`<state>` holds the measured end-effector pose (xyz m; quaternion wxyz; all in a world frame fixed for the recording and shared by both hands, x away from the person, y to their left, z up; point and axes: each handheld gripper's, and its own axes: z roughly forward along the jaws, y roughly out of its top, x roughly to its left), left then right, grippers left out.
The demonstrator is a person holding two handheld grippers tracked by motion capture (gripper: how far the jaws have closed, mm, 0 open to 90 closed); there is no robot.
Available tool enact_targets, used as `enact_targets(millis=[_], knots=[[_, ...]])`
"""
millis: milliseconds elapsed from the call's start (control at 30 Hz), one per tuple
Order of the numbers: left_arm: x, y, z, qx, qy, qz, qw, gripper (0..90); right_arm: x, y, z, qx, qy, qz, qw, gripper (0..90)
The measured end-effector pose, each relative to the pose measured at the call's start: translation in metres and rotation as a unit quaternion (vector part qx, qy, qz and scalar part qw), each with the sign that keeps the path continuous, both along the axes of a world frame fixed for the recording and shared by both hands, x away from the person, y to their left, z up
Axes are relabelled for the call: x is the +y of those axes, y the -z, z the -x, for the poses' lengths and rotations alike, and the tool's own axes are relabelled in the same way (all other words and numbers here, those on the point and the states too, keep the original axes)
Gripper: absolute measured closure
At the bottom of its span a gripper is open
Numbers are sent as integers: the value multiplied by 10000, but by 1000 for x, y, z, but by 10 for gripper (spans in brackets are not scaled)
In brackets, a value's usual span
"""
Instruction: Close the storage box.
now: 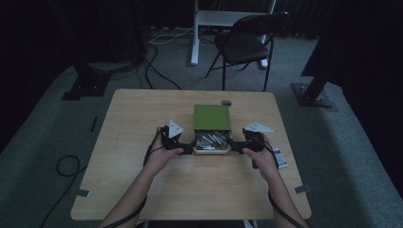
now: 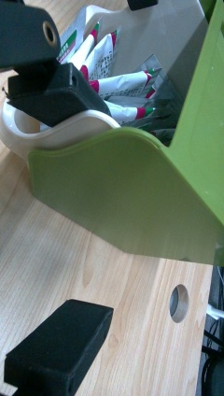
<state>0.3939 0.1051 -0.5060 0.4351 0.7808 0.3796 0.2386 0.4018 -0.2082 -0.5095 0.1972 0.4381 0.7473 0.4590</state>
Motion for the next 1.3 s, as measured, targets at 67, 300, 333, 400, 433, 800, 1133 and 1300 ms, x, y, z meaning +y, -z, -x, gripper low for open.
enact_targets(millis=[67,300,333,400,433,800,1133,1300], knots=[[-1,0,-1,-9,-2,-19,10000,19,1,0,-1,5,33,2,10000,107],[-2,2,-4,-25,-82,-6,10000,19,2,0,-4,-65,129,32,9999,108],[-2,2,-5,-17,-94,1,10000,19,2,0,-5,-64,145,29,9999,108],[-2,2,-6,-27,-102,-8,9999,19,3,0,-5,-71,178,30,9998,107],[-2,2,-6,-23,-110,-15,9999,18,3,0,-6,-69,192,28,9998,108],[-2,2,-9,-8,-175,27,9998,19,3,2,-9,-99,283,-77,9995,108],[-5,3,-7,64,-101,10,9999,19,10,2,-7,-134,269,-48,9995,106],[-7,-1,-1,-5,-33,149,9999,19,10,-3,-4,-187,255,-145,9994,105]])
